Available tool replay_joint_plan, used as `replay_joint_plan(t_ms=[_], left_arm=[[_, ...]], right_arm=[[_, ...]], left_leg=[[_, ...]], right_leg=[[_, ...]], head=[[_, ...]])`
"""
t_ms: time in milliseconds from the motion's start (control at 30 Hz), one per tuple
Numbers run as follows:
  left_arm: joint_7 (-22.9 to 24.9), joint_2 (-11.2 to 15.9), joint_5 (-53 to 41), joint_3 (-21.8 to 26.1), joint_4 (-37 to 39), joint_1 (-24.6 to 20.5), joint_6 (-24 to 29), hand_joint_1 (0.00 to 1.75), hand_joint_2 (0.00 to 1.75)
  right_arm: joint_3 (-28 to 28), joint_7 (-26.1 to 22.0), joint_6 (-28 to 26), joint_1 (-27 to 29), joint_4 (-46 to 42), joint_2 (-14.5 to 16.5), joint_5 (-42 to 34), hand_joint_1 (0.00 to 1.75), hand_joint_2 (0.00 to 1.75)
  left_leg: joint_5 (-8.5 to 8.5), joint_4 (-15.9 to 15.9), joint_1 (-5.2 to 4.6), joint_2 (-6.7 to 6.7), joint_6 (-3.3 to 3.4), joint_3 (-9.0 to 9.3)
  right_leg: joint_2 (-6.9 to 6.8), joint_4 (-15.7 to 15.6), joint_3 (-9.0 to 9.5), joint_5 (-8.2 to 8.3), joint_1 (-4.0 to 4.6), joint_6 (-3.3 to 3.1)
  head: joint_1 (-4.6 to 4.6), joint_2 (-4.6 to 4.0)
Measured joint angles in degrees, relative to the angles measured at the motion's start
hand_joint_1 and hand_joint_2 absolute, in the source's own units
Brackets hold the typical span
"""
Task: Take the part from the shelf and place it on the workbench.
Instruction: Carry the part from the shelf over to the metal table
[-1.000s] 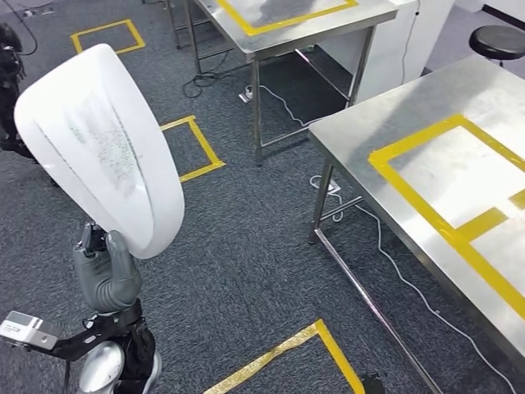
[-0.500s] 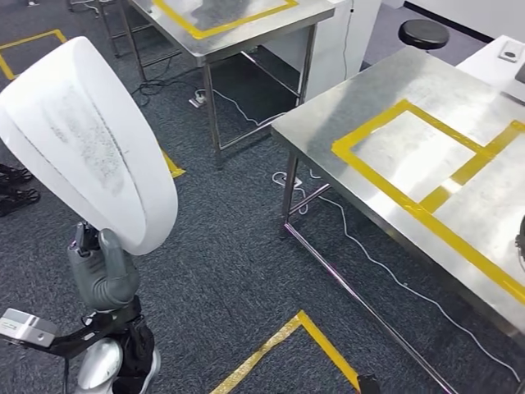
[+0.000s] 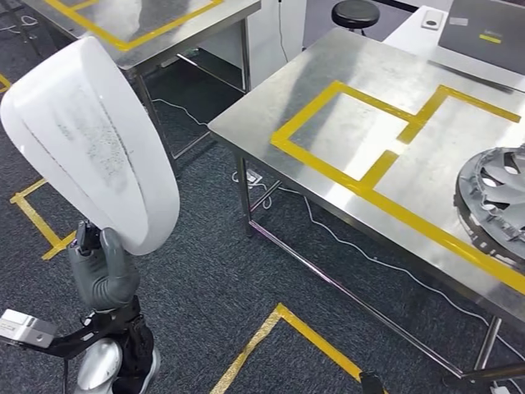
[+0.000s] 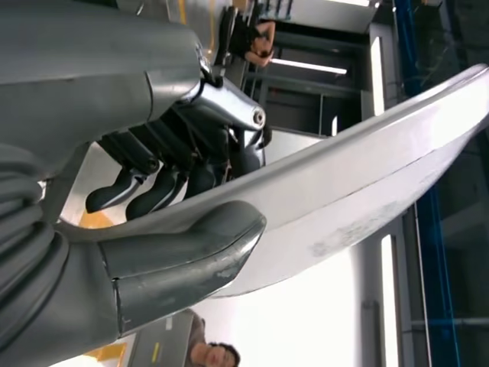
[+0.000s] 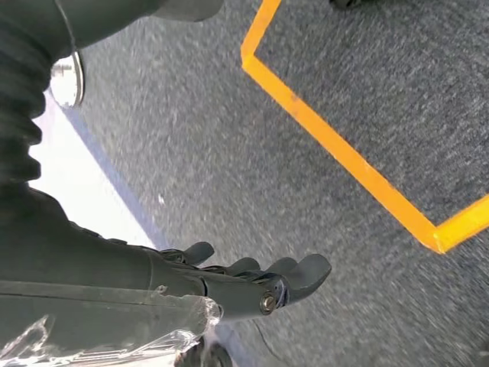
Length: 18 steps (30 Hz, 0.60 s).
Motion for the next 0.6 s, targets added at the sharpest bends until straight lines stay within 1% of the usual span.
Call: replay_joint_plan(t_ms=[33, 67, 100, 133, 167, 200, 233, 267, 300, 333, 367, 400, 433, 467, 500, 533, 567, 600], left_arm=[[0.0, 0.1, 0.0, 0.0, 0.0, 0.0, 0.0, 1.75, 1.75], [0.0, 0.1, 0.0, 0.0, 0.0, 0.1, 0.0, 1.75, 1.75], [0.1, 0.2, 0.0, 0.1, 0.0, 0.1, 0.0, 1.75, 1.75], [0.1, 0.2, 0.0, 0.1, 0.0, 0.1, 0.0, 1.75, 1.75], [0.2, 0.2, -0.1, 0.1, 0.0, 0.0, -0.1, 1.75, 1.75], [0.2, 0.2, -0.1, 0.1, 0.0, 0.0, -0.1, 1.75, 1.75], [0.2, 0.2, -0.2, 0.1, 0.0, 0.0, -0.2, 1.75, 1.75], [0.3, 0.2, -0.3, 0.1, 0.0, 0.0, -0.3, 1.75, 1.75], [0.3, 0.3, -0.3, 0.1, 0.0, 0.0, -0.3, 1.75, 1.75], [0.3, 0.3, -0.4, 0.1, 0.0, 0.0, -0.4, 1.75, 1.75], [0.3, 0.2, -0.4, 0.0, 0.0, -0.1, -0.4, 1.75, 1.75], [0.3, 0.2, -0.4, 0.0, 0.0, -0.1, -0.5, 1.75, 1.75], [0.3, 0.1, -0.4, 0.0, 0.0, -0.1, -0.5, 1.75, 1.75], [0.3, 0.1, -0.4, 0.0, 0.0, -0.1, -0.5, 1.75, 1.75], [0.3, 0.1, -0.4, 0.0, 0.0, 0.0, -0.5, 1.75, 1.75], [0.3, 0.1, -0.4, 0.0, 0.0, 0.1, -0.5, 1.75, 1.75], [0.3, 0.1, -0.5, 0.0, 0.0, 0.1, -0.5, 1.75, 1.75], [0.3, 0.1, -0.5, 0.0, 0.0, 0.2, -0.5, 1.75, 1.75]], right_arm=[[0.0, 0.1, 0.1, 0.1, 0.0, 0.1, 0.0, 0.0, 1.75], [0.0, 0.1, 0.2, 0.2, 0.0, 0.2, -0.1, 0.0, 1.75], [0.0, 0.1, 0.4, 0.4, 0.0, 0.4, -0.3, 0.0, 1.75], [0.0, 0.0, 0.5, 0.6, 0.0, 0.5, -0.4, 0.0, 1.75], [0.0, -0.1, 0.6, 0.7, 0.0, 0.7, -0.6, 0.0, 1.75], [0.0, -0.2, 0.7, 0.8, 0.0, 0.8, -0.7, 0.0, 1.75], [0.0, -0.3, 0.7, 0.8, 0.0, 1.0, -0.8, 0.0, 1.75], [0.0, -0.4, 0.7, 0.8, 0.0, 1.1, -0.8, 0.0, 1.75], [0.0, -0.5, 0.8, 1.0, 0.0, 1.2, -0.8, 0.0, 1.75], [0.0, -0.6, 0.7, 1.3, 0.0, 1.2, -0.9, 0.0, 1.75], [0.0, -0.6, 0.7, 1.6, 0.0, 1.3, -0.9, 0.0, 1.75], [0.0, -0.6, 0.7, 1.8, 0.0, 1.4, -0.9, 0.0, 1.75], [0.0, -0.6, 0.7, 1.8, 0.0, 1.4, -0.9, 0.0, 1.75], [0.0, -0.6, 0.7, 1.7, 0.0, 1.5, -0.8, 0.0, 1.75], [0.0, -0.6, 0.7, 1.6, 0.0, 1.5, -0.8, 0.0, 1.75], [0.0, -0.6, 0.7, 1.5, 0.0, 1.5, -0.7, 0.0, 1.75], [0.0, -0.5, 0.7, 1.6, 0.0, 1.5, -0.6, 0.0, 1.75], [0.0, -0.5, 0.7, 1.7, 0.0, 1.5, -0.6, 0.0, 1.75]], left_leg=[[-0.82, 2.9, 0.01, -0.29, -0.1, -1.63], [-0.61, 4.2, 0.04, -0.4, -0.17, -2.55], [0.73, 3.3, 0.11, -0.54, -0.23, -2.38], [2.79, 0.6, 0.26, -0.97, -0.3, -1.23], [4.89, -3.0, 0.56, -2.17, -0.45, 0.44], [6.28, -6.7, 0.91, -3.64, -0.5, 2.15], [6.96, -9.2, 1.14, -4.86, -0.38, 3.33], [7.0, -10.6, 1.21, -5.66, -0.1, 3.91], [6.82, -11.0, 1.1, -5.54, 0.4, 4.08], [6.91, -11.0, 1.03, -4.88, 0.95, 4.06], [7.0, -11.1, 1.0, -4.19, 1.41, 4.12], [7.11, -11.2, 1.0, -3.46, 1.84, 4.19], [7.18, -11.3, 0.97, -2.65, 2.19, 4.25], [7.13, -11.3, 0.79, -1.86, 2.43, 4.27], [7.06, -11.3, 0.6, -0.98, 2.62, 4.28], [6.99, -11.3, 0.44, -0.09, 2.74, 4.3], [6.92, -11.3, 0.33, 0.76, 2.8, 4.34], [6.83, -11.3, 0.27, 1.55, 2.81, 4.41]], right_leg=[[0.78, 0.0, -0.02, 0.01, -0.04, -0.02], [1.58, 0.0, -0.03, 0.03, -0.1, 0.01], [2.42, 0.0, -0.02, 0.07, -0.21, 0.09], [3.32, 0.0, -0.01, 0.13, -0.37, 0.24], [4.21, 0.1, -0.05, 0.22, -0.52, 0.48], [5.08, 0.3, -0.25, 0.26, -0.58, 0.79], [5.83, 0.3, -0.52, 0.36, -0.65, 1.16], [6.5, 0.3, -0.8, 0.46, -0.72, 1.57], [7.13, 0.2, -1.09, 0.61, -0.82, 1.99], [7.69, -0.1, -1.3, 0.8, -0.99, 2.4], [7.25, 0.0, -1.51, 0.72, -0.99, 2.69], [5.87, 0.9, -2.06, 0.13, -0.88, 2.88], [3.95, 3.0, -3.06, -1.09, -0.73, 2.98], [1.72, 6.2, -4.51, -2.83, -0.57, 3.01], [0.27, 10.1, -6.35, -4.73, -0.52, 3.05], [-0.41, 13.5, -7.88, -6.11, -0.52, 3.07], [-0.71, 15.4, -8.64, -6.58, -0.52, 3.06], [-0.91, 15.2, -8.27, -6.02, -0.52, 3.03]], head=[[-0.06, 0.0], [-0.07, 0.0], [-0.07, 0.0], [-0.08, 0.0], [-0.09, 0.0], [-0.15, 0.0], [-0.17, 0.0], [-0.27, 0.0], [-0.34, 0.0], [-0.38, 0.0], [-0.41, 0.0], [-0.22, 0.0], [-0.06, 0.0], [0.12, 0.0], [0.25, 0.0], [0.24, 0.0], [0.24, 0.0], [0.24, 0.0]])
